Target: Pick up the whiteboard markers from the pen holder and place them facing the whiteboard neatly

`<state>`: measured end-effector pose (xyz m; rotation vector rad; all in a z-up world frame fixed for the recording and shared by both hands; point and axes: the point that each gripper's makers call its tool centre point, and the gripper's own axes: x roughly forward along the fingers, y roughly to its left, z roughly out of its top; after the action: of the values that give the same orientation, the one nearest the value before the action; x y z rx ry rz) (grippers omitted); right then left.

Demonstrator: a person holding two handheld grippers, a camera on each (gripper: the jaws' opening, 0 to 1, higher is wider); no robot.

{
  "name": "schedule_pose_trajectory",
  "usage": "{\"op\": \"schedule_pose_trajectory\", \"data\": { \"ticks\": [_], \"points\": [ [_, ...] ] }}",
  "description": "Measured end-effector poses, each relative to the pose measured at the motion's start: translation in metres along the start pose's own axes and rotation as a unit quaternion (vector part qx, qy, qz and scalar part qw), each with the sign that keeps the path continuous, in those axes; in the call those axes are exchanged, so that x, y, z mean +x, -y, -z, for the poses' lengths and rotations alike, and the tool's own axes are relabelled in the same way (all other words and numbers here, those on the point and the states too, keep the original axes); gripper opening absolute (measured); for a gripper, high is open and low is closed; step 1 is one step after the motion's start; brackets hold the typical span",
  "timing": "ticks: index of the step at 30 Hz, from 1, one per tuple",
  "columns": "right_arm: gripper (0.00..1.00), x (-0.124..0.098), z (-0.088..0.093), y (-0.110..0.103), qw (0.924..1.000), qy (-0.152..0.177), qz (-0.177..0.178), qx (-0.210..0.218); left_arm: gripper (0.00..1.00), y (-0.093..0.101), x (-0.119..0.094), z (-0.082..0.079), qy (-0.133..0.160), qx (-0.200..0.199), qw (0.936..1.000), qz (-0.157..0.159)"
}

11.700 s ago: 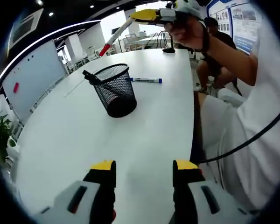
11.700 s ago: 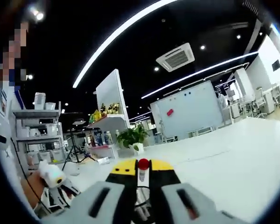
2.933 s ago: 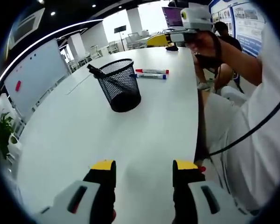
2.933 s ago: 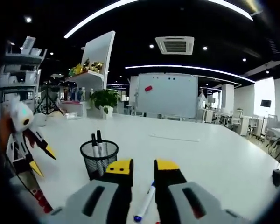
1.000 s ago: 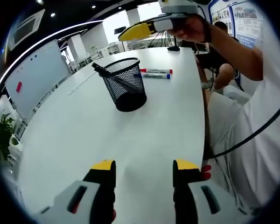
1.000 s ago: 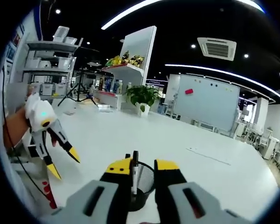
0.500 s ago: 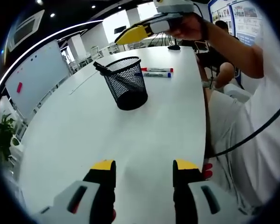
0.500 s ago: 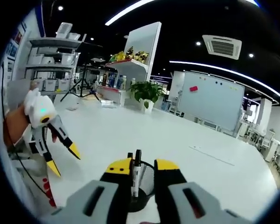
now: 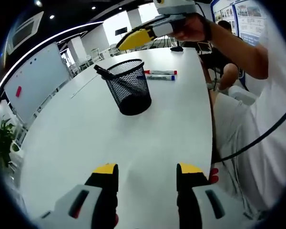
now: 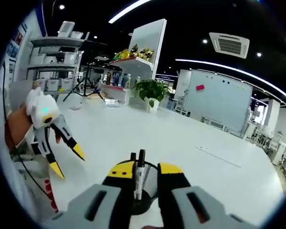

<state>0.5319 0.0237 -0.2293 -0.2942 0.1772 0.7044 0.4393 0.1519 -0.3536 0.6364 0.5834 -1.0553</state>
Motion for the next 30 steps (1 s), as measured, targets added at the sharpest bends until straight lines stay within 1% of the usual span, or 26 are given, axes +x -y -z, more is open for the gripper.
{"op": "schedule_pose_trajectory", "data": {
  "ticks": [5, 10, 13, 16, 21, 25, 30],
  "points": [
    [0.17, 0.003, -0.002, -0.002, 1.0000, -0.006, -0.003, -0.002, 0.51, -0.001, -0.001, 0.003, -0.001, -0.001, 1.0000, 0.000],
    [0.17, 0.005, 0.003, -0.007, 0.9998, -0.016, -0.015, 0.001, 0.51, -0.003, -0.004, 0.006, 0.001, -0.003, 1.0000, -0.002],
    [0.17, 0.006, 0.006, -0.007, 0.9997, -0.021, -0.014, -0.002, 0.51, -0.005, -0.005, 0.006, -0.001, 0.000, 1.0000, -0.009],
    [0.17, 0.007, 0.006, -0.008, 0.9995, -0.025, -0.019, -0.002, 0.51, -0.007, -0.004, 0.005, 0.003, -0.001, 1.0000, -0.009],
    [0.17, 0.008, 0.006, -0.005, 0.9994, -0.029, -0.016, -0.006, 0.51, -0.007, -0.001, 0.009, -0.002, -0.003, 1.0000, -0.007],
    [0.17, 0.007, 0.008, -0.003, 0.9993, -0.036, -0.009, -0.008, 0.51, -0.012, -0.005, 0.004, 0.006, -0.004, 0.9999, -0.012],
    [0.17, 0.009, 0.011, -0.003, 0.9990, -0.043, -0.011, 0.001, 0.51, -0.008, -0.002, 0.006, -0.001, 0.001, 1.0000, -0.006]
  ]
}}
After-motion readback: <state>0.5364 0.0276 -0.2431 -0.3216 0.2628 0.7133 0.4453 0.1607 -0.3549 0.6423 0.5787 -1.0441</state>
